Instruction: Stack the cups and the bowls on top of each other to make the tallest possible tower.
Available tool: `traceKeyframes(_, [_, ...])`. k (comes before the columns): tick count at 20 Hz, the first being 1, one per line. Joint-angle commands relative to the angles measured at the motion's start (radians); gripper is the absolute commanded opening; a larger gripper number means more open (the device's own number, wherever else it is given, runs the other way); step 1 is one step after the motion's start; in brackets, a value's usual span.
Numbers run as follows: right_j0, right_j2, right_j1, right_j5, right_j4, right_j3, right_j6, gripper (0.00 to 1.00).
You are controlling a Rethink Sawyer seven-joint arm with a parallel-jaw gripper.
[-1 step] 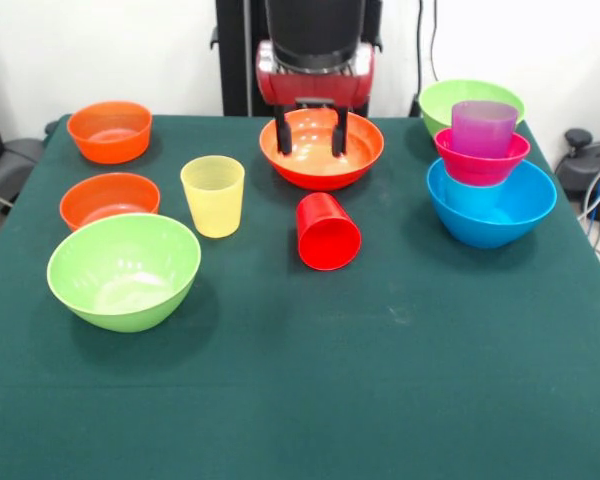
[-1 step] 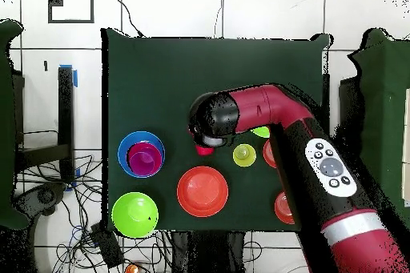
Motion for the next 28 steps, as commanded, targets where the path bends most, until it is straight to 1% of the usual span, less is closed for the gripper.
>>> traceKeyframes(1, [0.053,0.005,0.129,0.020,-0.101,-0.145,-0.243,1.00])
traceKeyframes(4, [0.048,0.013,0.144,0.058,-0.102,-0.189,-0.289,1.00])
traceKeyframes(11, [-0.019,0.050,0.127,0.159,-0.078,-0.231,-0.440,1.00])
traceKeyframes(15, [-0.041,0.065,0.133,0.196,-0.078,-0.263,-0.508,1.00])
traceKeyframes(23, [-0.044,0.074,0.149,0.276,-0.070,-0.353,-0.603,1.00])
traceKeyframes(28, [-0.037,0.070,0.160,0.300,-0.062,-0.391,-0.633,1.00])
